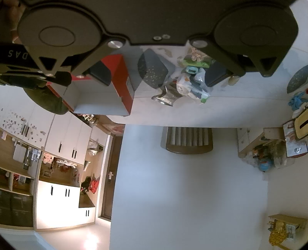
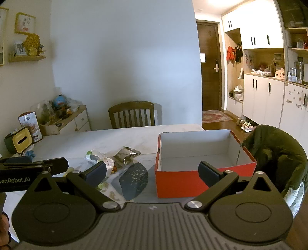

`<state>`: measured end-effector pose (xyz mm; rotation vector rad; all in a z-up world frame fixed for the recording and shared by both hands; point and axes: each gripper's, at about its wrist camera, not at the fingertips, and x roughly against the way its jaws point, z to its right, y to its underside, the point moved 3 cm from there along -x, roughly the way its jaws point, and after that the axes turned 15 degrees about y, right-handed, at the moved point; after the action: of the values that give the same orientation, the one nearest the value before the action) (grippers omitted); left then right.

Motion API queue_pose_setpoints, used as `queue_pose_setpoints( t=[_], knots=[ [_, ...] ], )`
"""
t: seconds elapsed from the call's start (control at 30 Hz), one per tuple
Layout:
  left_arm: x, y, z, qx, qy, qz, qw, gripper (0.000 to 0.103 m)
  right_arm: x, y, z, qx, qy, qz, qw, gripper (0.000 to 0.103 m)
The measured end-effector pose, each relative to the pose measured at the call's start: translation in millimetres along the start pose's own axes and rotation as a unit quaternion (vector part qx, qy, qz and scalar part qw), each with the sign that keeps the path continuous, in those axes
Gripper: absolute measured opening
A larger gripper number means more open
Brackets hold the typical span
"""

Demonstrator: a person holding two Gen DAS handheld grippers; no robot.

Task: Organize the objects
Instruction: 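Move both tools toward the pile of items on the table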

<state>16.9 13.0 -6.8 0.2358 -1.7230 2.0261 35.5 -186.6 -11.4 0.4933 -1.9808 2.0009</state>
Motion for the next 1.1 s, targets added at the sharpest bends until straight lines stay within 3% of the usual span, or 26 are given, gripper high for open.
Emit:
queue_pose_setpoints(
  t=[0.33, 0.63, 0.83, 1.1],
  knots=[
    [-11.2, -4.6, -35.1, 0.025, 0.005, -0.016, 0.9996, 0.103, -14.4, 0.2, -27.1, 0.02, -0.013, -0.013, 1.0, 0.102],
    [-30.2, -15.9, -102.4, 0.044, 0.009, -0.028, 0.9986, 0.103, -44.0, -4.8, -79.3, 0.044, -0.031, -0.034, 0.998, 0.102],
    [-46.4, -18.3, -147.2, 0.026, -0.001, -0.04, 0.9988, 0.103, -62.9, -4.6, -119.9, 0.061, -0.048, -0.049, 0.996, 0.102],
    [-82.5, 10.3, -197.5, 0.001, 0.01, -0.104, 0.9945, 0.103, -99.2, 3.5, -167.1, 0.095, -0.081, -0.079, 0.989, 0.102]
  ],
)
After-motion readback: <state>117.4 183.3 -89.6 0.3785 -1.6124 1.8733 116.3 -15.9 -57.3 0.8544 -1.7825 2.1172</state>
